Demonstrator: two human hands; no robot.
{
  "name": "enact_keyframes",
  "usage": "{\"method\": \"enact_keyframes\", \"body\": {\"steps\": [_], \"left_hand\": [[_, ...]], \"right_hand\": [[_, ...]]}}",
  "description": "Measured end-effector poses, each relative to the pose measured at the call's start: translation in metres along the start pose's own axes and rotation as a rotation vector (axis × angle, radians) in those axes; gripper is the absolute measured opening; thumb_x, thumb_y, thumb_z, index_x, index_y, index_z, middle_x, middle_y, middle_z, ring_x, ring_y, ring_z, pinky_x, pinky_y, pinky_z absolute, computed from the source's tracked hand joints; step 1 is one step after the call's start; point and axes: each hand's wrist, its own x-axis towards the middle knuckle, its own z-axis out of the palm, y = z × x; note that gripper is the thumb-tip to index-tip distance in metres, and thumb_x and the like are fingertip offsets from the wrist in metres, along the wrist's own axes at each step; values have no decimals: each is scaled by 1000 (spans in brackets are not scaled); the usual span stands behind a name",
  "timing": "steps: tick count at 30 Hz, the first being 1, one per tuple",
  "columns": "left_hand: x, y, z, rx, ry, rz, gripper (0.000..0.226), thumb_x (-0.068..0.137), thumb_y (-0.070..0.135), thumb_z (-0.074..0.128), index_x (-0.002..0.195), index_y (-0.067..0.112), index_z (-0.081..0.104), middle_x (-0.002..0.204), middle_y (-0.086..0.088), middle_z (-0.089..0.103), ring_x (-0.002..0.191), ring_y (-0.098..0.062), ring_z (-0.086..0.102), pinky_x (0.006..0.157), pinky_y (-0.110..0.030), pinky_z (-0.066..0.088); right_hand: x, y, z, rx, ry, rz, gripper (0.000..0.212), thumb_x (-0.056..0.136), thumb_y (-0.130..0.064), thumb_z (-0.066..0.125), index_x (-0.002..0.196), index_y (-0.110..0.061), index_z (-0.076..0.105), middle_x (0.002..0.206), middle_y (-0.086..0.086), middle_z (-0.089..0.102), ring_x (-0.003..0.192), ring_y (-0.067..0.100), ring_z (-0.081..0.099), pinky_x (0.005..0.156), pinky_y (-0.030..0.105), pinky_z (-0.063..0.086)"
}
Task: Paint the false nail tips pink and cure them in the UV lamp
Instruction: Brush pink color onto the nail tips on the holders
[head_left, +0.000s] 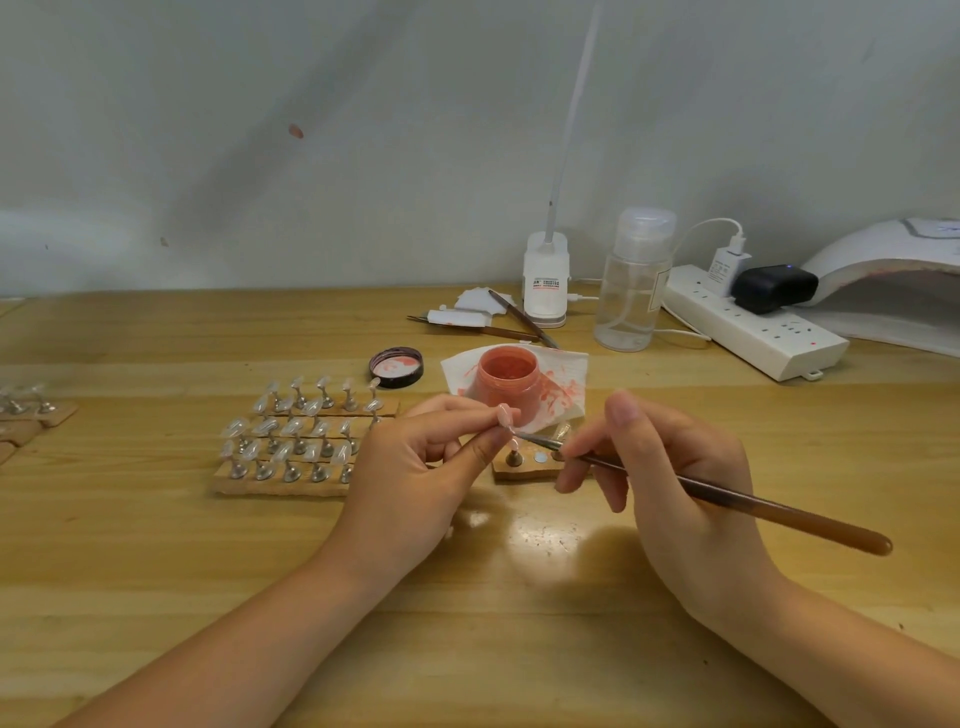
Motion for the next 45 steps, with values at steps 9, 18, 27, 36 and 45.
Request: {"method": "enact_keyframes", "body": {"steps": [9, 18, 27, 36, 45], "left_hand": [[1, -2, 0, 37, -2, 19, 12, 72, 27, 64, 81, 31, 72, 85, 8, 69, 49, -6, 40, 52, -13, 38], [1, -3, -1, -18, 16, 5, 10, 68, 30, 67, 74, 36, 73, 81, 12, 70, 48, -3, 35, 50, -11, 36], [1, -4, -1, -35, 50, -33, 11, 65, 29, 70, 73, 35, 74, 78, 6, 71, 46, -3, 35, 47, -9, 34], [0, -1, -1, 6, 36, -26, 12, 69, 24, 67, 79, 27, 73, 81, 5, 69, 49, -2, 40, 53, -8, 36], [0, 1, -1, 11, 43, -27, 10, 67, 26, 68, 74, 31, 73, 78, 10, 68, 49, -3, 39, 53, -8, 36]], "right_hand": [[3, 0, 3, -34, 50, 24, 38, 91, -29, 38, 69, -11, 63, 65, 5, 65, 51, -2, 54, 55, 5, 38], [0, -2, 2, 55, 63, 28, 40, 90, -30, 38, 65, -12, 63, 60, 10, 63, 47, -2, 53, 52, 10, 41], [1, 0, 3, 31, 54, 49, 41, 89, -32, 39, 63, -11, 64, 59, 10, 63, 47, -2, 53, 53, 7, 40], [6, -2, 3, -76, 32, 30, 25, 88, -28, 51, 72, -15, 65, 64, 1, 66, 49, -2, 54, 51, 6, 38], [4, -1, -1, 25, 72, 36, 38, 88, -31, 43, 62, -13, 64, 56, 7, 63, 44, -2, 53, 51, 6, 39]]}}
